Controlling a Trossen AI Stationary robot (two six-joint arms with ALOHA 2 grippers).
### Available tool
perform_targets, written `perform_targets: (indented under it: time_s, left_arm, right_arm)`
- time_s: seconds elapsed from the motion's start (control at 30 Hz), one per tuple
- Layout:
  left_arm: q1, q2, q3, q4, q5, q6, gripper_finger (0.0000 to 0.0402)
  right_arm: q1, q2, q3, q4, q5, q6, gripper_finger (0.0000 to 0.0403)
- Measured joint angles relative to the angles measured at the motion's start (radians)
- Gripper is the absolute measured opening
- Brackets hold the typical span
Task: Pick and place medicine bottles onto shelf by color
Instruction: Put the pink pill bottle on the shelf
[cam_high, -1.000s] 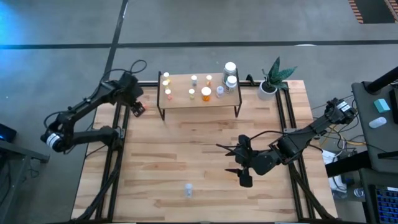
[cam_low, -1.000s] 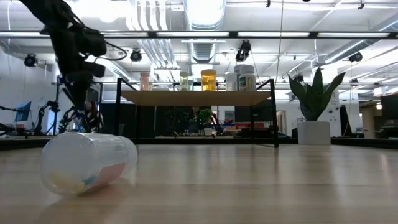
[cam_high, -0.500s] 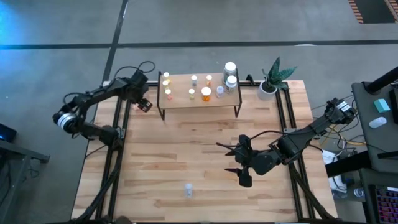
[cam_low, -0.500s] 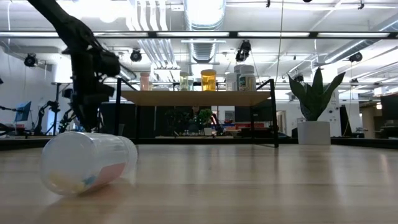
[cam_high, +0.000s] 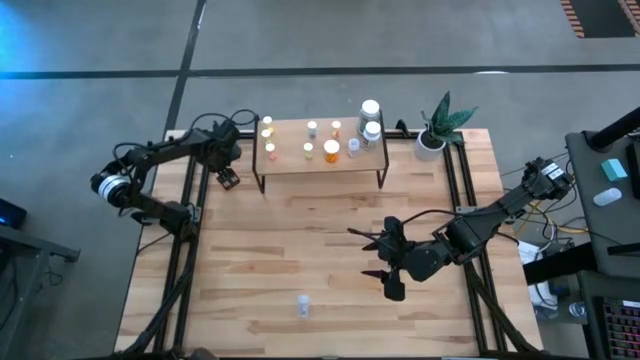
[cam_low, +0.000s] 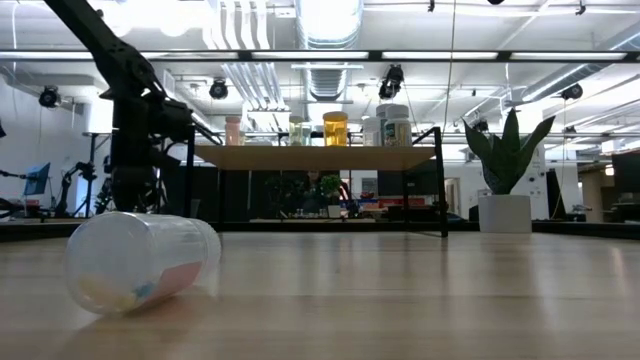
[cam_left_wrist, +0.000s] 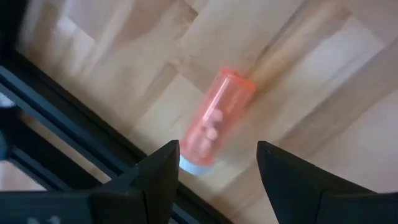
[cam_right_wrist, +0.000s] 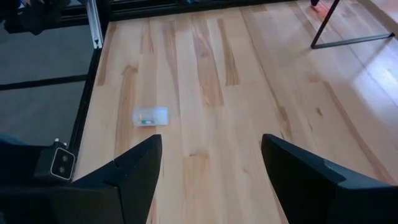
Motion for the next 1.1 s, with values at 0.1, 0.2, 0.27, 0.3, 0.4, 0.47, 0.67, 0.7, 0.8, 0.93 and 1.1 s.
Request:
perform_targets:
  time_s: [0.1,0.2,0.27,0.3,0.4,0.47,0.67,0.7,0.8,0.93,1.1]
  left_arm:
    - [-0.003,-0.006,-0.021,0.040,-0.016,0.022,0.0198]
    - [-0.003,-0.006,-0.038,0.050,-0.013,0.026,0.0198]
    - [-0.003,-0.006,-0.047,0.057,-0.011,0.033,0.0198]
    - [-0.003,-0.006,-0.049,0.057,-0.011,0.033,0.0198]
    - [-0.005,-0.006,-0.050,0.069,-0.007,0.024,0.0198]
    - [-0.005,-0.006,-0.050,0.068,-0.001,0.023,0.0198]
    - [-0.005,-0.006,-0.055,0.092,0.072,0.023,0.0198]
    - [-0.005,-0.006,-0.058,0.094,0.089,0.024,0.0198]
    - [-0.009,-0.006,-0.071,0.109,0.101,0.025,0.0198]
    - [-0.024,-0.006,-0.085,0.103,0.103,0.026,0.0198]
    - [-0.056,-0.004,-0.099,0.098,0.095,0.017,0.0198]
  right_arm:
    - [0.000,0.004,0.000,0.001,0.001,0.006,0.0265]
    - [0.000,0.012,0.000,0.002,0.001,0.009,0.0265]
    - [0.000,0.021,0.000,0.009,0.000,0.011,0.0265]
    - [0.000,0.025,0.000,0.007,0.000,0.010,0.0265]
    - [0.000,0.038,-0.001,0.008,0.000,0.009,0.0265]
    - [0.000,0.046,-0.001,0.008,0.000,0.008,0.0265]
    - [0.000,0.063,-0.001,0.008,-0.021,0.008,0.0265]
    - [0.000,0.063,-0.001,0.008,-0.025,0.008,0.0265]
    - [0.000,0.060,-0.001,0.010,-0.026,0.008,0.0265]
    - [0.000,0.059,-0.001,0.021,-0.027,0.008,0.0265]
    - [0.000,0.059,-0.001,0.024,-0.027,0.005,0.0265]
